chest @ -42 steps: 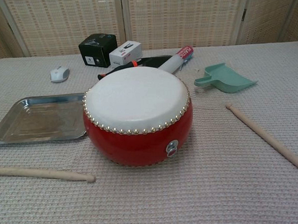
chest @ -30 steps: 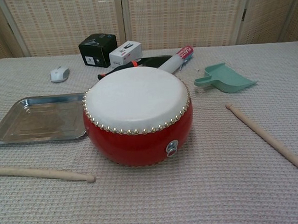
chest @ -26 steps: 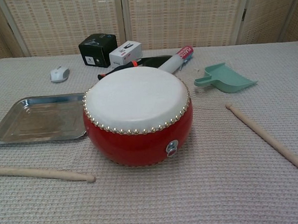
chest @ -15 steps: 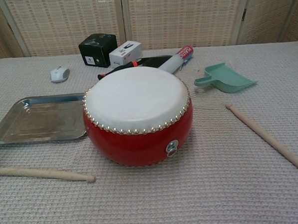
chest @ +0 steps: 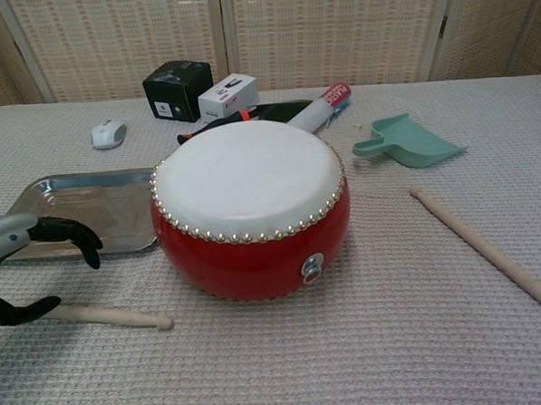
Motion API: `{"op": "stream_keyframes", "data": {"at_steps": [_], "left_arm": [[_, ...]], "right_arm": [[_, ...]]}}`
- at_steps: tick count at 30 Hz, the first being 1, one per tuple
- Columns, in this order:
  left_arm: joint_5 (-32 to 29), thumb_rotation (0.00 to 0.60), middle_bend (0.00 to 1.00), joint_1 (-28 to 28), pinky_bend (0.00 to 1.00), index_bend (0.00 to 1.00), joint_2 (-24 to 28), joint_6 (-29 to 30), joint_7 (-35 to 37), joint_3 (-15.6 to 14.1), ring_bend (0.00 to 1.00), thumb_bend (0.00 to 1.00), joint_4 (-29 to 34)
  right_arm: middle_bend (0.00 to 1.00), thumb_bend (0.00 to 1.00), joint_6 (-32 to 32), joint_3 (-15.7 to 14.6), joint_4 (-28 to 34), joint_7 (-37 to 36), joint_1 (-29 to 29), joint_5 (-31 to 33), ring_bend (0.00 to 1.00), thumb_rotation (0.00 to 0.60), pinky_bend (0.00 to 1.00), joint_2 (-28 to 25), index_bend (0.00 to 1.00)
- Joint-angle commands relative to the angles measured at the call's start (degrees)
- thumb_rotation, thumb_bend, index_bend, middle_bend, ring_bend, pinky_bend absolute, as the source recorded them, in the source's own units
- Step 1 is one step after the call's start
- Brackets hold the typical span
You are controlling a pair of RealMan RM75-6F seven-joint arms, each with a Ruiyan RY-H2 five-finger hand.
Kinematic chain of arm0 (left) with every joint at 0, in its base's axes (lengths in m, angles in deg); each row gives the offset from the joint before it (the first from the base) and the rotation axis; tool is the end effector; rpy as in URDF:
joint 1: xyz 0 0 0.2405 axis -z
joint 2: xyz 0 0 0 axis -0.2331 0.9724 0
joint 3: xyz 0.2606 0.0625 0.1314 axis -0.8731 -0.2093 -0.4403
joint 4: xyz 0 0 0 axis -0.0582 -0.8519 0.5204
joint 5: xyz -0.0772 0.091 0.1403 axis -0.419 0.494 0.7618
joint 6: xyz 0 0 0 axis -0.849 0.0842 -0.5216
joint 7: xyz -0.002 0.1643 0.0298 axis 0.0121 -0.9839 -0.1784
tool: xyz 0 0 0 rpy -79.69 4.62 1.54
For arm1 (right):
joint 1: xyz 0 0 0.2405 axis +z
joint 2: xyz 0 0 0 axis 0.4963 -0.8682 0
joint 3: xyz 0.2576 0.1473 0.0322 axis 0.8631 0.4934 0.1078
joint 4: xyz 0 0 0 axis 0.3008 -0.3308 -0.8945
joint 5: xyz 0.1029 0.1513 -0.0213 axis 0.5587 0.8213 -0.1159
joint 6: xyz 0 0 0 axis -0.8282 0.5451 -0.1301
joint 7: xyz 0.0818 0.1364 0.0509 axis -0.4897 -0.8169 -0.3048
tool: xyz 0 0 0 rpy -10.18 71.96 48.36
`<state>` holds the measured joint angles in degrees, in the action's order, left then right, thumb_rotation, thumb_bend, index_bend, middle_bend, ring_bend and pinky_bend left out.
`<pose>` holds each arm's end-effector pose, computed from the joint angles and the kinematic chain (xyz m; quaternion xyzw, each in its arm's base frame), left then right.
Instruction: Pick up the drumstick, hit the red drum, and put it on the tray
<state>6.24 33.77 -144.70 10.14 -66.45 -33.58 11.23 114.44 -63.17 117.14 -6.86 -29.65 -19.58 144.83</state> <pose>-0.2578 0.2578 0.0297 -0.7128 -0.4636 -0.3511 0.3921 -0.3507 -0.1705 0.2269 0.5828 -0.4004 0.4167 0.5712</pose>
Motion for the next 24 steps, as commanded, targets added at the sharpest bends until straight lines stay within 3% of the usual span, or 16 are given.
{"op": "stream_keyframes", "data": {"at_steps": [1,12,24], "left_arm": [[-0.9,0.6,0.19,0.5,0.09,0.38,-1.8,-0.2,-1.8,-0.3,0.11,0.35,-0.2],[-5.7,0.6,0.18,1.2,0.08,0.42,-9.2,0.1,-8.6,-0.5,0.11,0.33,-2.6],[-9.4,0.6,0.19,2.2,0.08,0.48,-12.3,0.2,-10.5,0.4,0.11,0.32,-4.9]], "right_arm": [[0.07,0.18,-0.1,0.0,0.0,0.1,0.0,0.1,0.0,0.6,0.05,0.0,0.06],[0.07,0.18,-0.5,0.3,-0.4,-0.1,0.4,0.3,0.0,0.6,0.05,0.3,0.06],[0.07,0.18,-0.6,0.3,-1.0,-0.6,0.4,0.5,0.0,0.6,0.05,0.6,0.06]]}}
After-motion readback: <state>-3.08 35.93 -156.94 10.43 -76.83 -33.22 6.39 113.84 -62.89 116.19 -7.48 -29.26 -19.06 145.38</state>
